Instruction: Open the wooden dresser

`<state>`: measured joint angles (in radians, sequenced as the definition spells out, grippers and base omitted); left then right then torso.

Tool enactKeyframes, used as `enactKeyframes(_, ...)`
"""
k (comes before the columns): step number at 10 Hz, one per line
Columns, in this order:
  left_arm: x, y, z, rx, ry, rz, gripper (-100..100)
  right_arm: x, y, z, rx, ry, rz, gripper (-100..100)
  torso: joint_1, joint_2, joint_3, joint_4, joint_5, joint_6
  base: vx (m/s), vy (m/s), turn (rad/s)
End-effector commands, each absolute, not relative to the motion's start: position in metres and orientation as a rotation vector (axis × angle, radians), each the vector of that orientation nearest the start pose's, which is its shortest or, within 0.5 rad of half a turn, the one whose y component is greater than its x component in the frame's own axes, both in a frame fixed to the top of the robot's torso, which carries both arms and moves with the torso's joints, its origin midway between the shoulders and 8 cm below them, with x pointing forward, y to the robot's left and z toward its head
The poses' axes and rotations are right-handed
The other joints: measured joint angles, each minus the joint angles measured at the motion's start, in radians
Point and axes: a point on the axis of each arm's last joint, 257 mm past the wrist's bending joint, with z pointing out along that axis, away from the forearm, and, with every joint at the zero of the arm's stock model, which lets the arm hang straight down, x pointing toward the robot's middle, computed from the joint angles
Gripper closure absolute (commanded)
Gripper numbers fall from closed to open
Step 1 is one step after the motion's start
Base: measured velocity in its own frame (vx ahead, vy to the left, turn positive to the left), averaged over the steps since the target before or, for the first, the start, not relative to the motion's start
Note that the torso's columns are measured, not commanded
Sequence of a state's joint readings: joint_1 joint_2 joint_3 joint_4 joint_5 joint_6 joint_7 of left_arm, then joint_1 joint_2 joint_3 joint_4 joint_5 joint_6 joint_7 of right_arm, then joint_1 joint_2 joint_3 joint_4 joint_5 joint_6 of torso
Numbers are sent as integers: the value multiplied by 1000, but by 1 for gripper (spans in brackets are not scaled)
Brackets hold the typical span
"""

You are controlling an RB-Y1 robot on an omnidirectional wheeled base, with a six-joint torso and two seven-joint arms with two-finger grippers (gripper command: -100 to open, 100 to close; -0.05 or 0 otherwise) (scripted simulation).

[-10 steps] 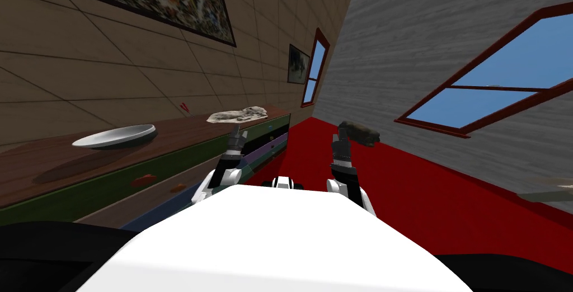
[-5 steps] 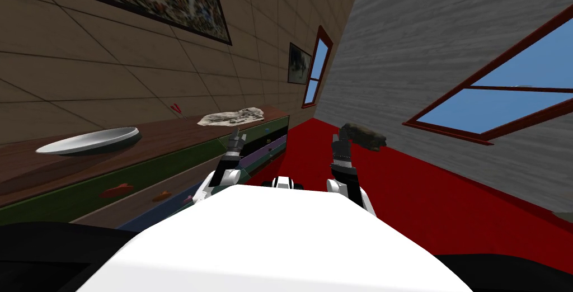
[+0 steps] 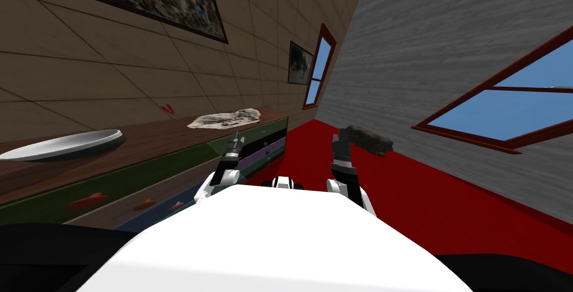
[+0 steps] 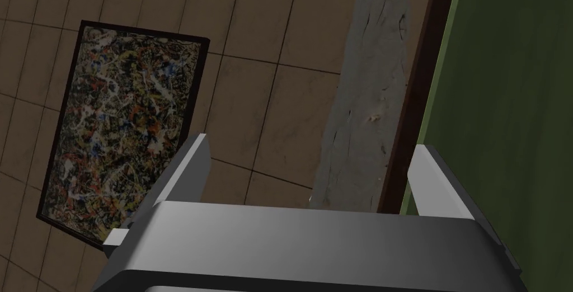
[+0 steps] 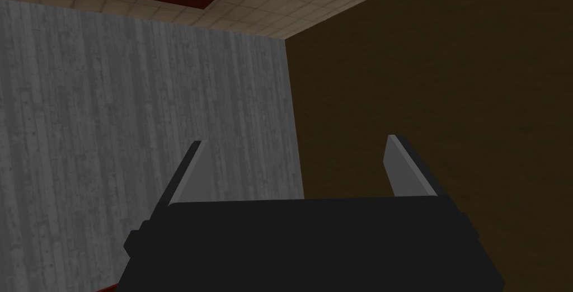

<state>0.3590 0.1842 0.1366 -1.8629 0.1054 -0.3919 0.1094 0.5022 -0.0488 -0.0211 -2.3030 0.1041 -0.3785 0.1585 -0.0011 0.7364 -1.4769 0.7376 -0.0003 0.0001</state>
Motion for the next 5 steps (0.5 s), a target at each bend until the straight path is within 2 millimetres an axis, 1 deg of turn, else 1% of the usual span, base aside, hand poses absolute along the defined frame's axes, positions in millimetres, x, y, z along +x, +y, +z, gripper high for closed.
enactKeyframes(1,420,381,-149,-1029,857,-1190,-100,360,-276,9,565,810,1038,0,0,1,0,0,0,0,143,-123,82)
enactKeyframes(5,418,408,-186,-1144,828,-1156,-100,360,-276,9,565,810,1038,0,3,2,1,0,1,0,166,-126,75)
